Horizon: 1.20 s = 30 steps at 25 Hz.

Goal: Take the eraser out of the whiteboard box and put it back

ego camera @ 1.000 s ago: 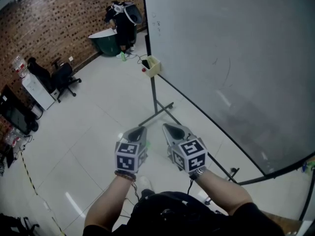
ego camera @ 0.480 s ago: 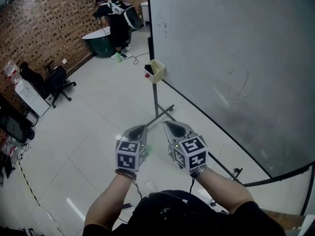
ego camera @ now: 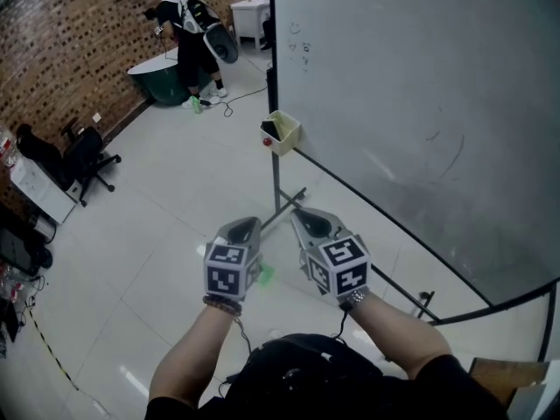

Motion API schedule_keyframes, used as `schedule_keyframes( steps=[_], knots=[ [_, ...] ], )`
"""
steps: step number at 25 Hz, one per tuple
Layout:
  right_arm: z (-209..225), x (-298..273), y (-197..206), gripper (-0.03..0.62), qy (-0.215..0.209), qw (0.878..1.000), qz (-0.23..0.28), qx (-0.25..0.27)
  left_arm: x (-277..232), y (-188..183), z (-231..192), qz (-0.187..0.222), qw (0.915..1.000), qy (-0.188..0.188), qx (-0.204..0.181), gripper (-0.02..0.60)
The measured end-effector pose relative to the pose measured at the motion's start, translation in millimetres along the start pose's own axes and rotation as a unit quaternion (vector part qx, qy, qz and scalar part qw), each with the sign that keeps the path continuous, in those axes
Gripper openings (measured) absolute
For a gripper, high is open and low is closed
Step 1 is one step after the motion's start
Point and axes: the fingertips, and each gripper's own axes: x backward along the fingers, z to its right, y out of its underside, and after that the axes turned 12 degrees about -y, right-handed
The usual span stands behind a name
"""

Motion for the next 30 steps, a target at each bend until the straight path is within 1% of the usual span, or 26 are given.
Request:
schedule_keyframes(
  steps=[3, 10, 17, 24, 30],
  knots=[
    [0, -13, -7, 0.054, 0.009, 1.0, 0.0, 0.002, -6, -3, -13, -0.003, 0.9999, 0.01, -0.001, 0.0],
    [3, -36, -15, 0.064, 0.019, 1.0, -0.003, 0.006, -14, -3, -35, -0.007, 0.9998, 0.015, 0.004, 0.0],
    [15, -58, -14, 0.078, 0.016, 1.0, -0.009, 0.003, -27, -2, -48, -0.014, 0.9998, 0.015, 0.008, 0.0],
    [42, -84, -21, 0.081, 0.019, 1.0, -0.011, 0.004, -56, -10, -61, -0.021, 0.9995, 0.019, 0.012, 0.0],
    [85, -114, -24, 0.09, 0.023, 1.0, -0.022, -0.001, -100, -20, -70, -0.032, 0.9992, 0.022, 0.008, 0.0]
  ],
)
